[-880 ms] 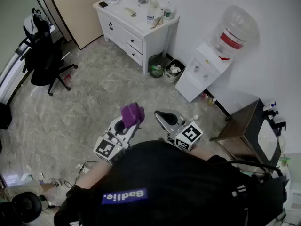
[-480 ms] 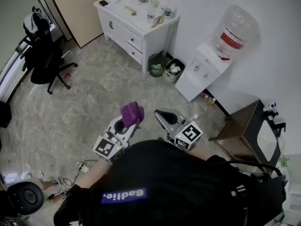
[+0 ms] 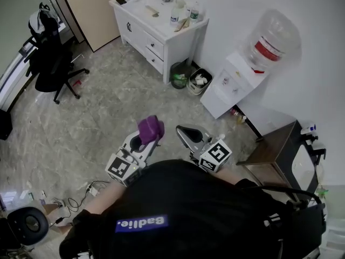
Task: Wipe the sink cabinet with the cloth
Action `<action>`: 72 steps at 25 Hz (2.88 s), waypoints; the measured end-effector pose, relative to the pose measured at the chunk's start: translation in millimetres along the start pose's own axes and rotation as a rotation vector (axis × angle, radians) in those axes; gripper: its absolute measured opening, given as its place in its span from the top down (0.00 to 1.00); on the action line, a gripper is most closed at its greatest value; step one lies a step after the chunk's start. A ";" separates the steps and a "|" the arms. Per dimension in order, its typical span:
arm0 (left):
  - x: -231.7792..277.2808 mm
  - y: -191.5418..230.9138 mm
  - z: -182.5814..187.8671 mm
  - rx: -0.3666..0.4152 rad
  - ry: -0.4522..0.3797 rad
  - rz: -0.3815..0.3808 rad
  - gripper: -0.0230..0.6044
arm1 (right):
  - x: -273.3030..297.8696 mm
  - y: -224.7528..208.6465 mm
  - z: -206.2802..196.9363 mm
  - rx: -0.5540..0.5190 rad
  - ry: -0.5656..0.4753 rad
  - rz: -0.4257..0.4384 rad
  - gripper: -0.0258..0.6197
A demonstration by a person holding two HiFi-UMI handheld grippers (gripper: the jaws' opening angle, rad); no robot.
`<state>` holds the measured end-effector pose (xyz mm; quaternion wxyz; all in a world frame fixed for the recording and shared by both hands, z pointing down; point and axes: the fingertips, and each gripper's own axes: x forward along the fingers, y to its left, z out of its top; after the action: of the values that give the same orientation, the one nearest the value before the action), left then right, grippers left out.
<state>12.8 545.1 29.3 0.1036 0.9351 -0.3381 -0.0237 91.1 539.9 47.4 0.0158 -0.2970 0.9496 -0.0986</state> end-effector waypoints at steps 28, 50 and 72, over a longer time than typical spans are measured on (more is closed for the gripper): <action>111.0 127.2 9.3 -0.029 -0.014 0.091 0.83 | 76.0 -160.1 4.6 0.022 0.036 0.005 0.96; 222.2 410.2 64.0 -0.020 0.048 -0.029 0.83 | 320.4 -328.8 38.7 0.056 0.055 -0.096 0.96; 362.0 537.5 28.8 -0.049 0.086 0.192 0.83 | 385.7 -485.3 -11.0 0.153 0.159 0.085 0.96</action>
<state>-48.9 -93.8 123.1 0.1426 0.8958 -0.4205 0.0182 44.9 -67.1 164.7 -0.0329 -0.2458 0.9492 -0.1935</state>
